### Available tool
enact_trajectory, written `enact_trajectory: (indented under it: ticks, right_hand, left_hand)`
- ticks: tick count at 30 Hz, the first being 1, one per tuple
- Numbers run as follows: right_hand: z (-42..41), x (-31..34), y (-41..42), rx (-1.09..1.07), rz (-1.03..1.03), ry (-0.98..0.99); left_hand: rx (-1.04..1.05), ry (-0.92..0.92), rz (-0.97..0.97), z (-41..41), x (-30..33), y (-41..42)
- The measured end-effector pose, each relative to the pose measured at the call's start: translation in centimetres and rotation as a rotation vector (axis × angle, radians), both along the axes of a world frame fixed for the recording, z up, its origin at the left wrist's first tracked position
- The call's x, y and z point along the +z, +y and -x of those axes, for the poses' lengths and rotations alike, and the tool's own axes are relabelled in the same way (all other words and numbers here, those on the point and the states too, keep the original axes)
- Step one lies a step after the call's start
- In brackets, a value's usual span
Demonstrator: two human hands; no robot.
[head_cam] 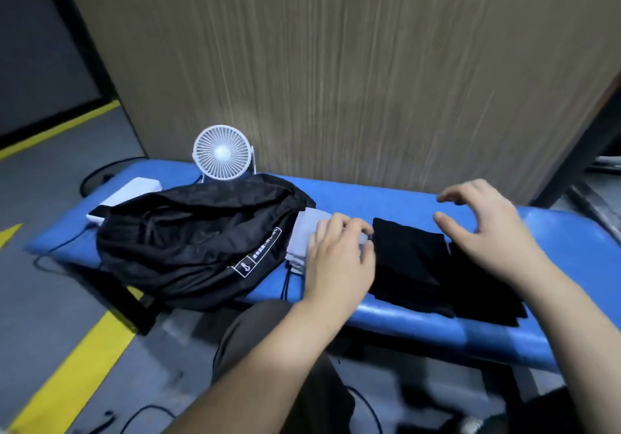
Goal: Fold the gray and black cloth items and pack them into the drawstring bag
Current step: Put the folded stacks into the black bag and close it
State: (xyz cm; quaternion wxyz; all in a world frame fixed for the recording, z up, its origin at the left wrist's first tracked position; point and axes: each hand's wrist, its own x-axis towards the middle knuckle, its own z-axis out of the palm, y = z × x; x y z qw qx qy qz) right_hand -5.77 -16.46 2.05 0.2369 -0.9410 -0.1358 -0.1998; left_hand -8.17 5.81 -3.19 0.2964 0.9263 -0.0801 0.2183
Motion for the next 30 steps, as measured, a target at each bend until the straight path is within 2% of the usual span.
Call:
enact_trajectory:
  ticks: [5, 9, 12, 17, 22, 25, 30]
  right_hand:
    - [-2.8, -0.1, 7.9, 0.267, 0.198, 0.200]
    - [-5.5, -1.2, 13.1, 0.325, 0.361, 0.455]
    - [-7.2, -1.2, 15.3, 0.341, 0.393, 0.665]
    - [-8.4, -1.4, 17.3, 0.333, 0.481, 0.752]
    - [-6.5, -1.8, 18.5, 0.273, 0.494, 0.780]
    - [-4.6, -3.3, 18.7, 0.226, 0.421, 0.722]
    - [-0.4, -5.2, 18.7, 0.163, -0.093, 0.594]
  left_hand:
    - [0.141, 0.110, -0.108, 0.6, -0.7, 4.5]
    - [0.089, 0.184, -0.123, 1.3, -1.3, 6.8]
    - [0.070, 0.222, -0.117, 2.0, -1.4, 7.9]
    - [0.063, 0.536, -0.038, 2.8, -1.3, 9.4]
    - [0.024, 0.677, 0.267, 2.8, -1.3, 10.6]
    - [0.032, 0.687, 0.406, 3.1, -1.4, 10.8]
    - [0.071, 0.631, 0.629, 3.6, -2.4, 10.8]
